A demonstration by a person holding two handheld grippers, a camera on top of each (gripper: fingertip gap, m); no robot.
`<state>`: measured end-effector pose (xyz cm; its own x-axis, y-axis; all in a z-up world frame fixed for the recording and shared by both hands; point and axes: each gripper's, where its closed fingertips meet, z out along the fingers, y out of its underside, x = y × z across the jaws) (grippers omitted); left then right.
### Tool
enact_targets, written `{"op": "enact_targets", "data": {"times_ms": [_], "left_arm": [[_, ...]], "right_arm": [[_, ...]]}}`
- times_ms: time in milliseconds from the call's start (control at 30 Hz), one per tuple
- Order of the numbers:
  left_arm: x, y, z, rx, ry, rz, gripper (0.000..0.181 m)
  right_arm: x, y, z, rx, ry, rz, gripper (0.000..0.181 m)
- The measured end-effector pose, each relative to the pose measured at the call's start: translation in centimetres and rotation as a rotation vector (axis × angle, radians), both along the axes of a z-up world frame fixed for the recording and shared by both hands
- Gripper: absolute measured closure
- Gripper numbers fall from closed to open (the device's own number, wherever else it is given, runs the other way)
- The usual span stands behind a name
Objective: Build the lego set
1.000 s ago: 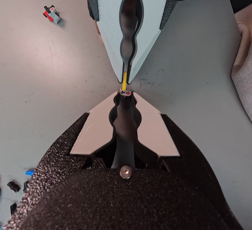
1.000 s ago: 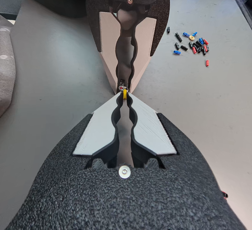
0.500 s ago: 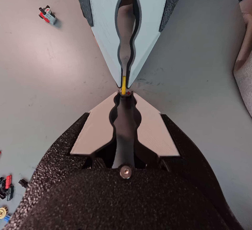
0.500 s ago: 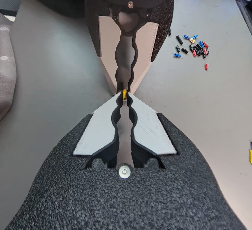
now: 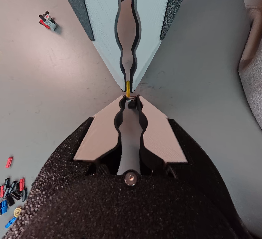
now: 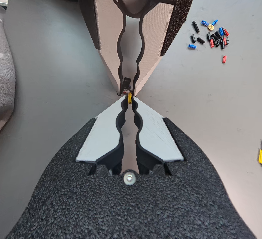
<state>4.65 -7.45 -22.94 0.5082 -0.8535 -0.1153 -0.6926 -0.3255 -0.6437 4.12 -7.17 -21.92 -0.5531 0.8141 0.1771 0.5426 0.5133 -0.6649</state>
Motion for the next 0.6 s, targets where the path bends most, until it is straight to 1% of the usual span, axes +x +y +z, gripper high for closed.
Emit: {"op": "enact_targets", "data": {"times_ms": [167,300,400,600], "left_arm": [[0.4,0.0,-0.1,-0.015,-0.042,0.014,0.166],[1.1,-0.1,-0.6,-0.022,-0.055,0.009,0.166],[1.1,-0.2,-0.8,-0.017,-0.055,0.009,0.165],[0.4,-0.3,-0.8,-0.003,-0.039,0.038,0.159]], "right_arm": [[0.3,0.1,-0.3,-0.032,0.012,0.01,0.178],[0.9,-0.3,-1.5,-0.054,-0.01,0.035,0.178],[1.0,-0.1,-1.3,-0.049,-0.006,0.037,0.178],[1.1,-0.1,-0.8,-0.103,0.022,0.043,0.178]]}}
